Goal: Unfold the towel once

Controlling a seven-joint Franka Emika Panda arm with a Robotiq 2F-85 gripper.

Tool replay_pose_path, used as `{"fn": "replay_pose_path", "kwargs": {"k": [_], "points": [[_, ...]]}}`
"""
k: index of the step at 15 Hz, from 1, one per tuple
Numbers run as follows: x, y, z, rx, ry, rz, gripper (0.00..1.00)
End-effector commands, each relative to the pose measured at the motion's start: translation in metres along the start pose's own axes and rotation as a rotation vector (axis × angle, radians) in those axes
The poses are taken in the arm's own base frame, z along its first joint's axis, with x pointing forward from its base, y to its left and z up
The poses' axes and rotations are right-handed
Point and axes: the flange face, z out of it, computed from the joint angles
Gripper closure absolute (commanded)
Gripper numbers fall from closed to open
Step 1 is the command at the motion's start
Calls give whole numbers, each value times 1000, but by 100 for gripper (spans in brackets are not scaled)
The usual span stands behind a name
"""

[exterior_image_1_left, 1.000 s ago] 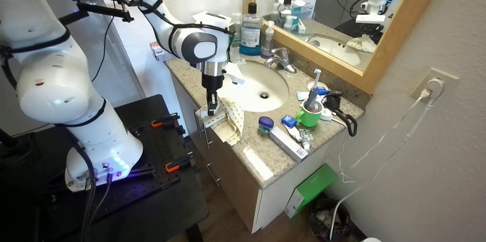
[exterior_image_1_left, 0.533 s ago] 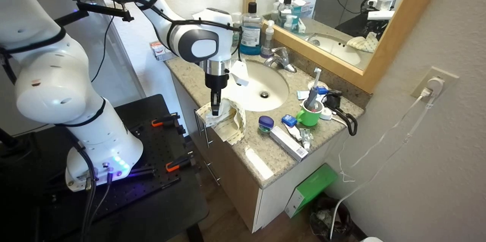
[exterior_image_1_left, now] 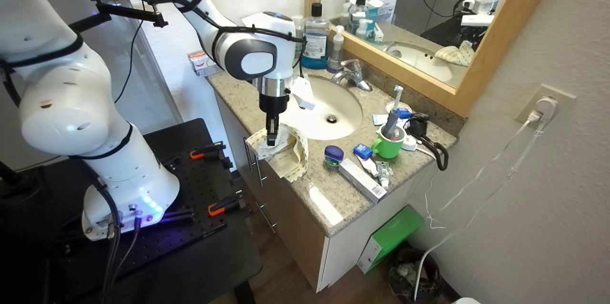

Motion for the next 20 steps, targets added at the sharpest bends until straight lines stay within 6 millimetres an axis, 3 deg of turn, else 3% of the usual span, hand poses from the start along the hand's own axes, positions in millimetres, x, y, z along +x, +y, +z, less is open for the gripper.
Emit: {"fn": "replay_pose_path", "kwargs": {"k": [1,7,15,20], "points": [[4,16,-2,-20,0,-8,99],[12,17,-20,-54,0,-2,99],[-5,-27,-39,-142,42,99,99],[-25,-48,-31,-150,101,169,99]]}}
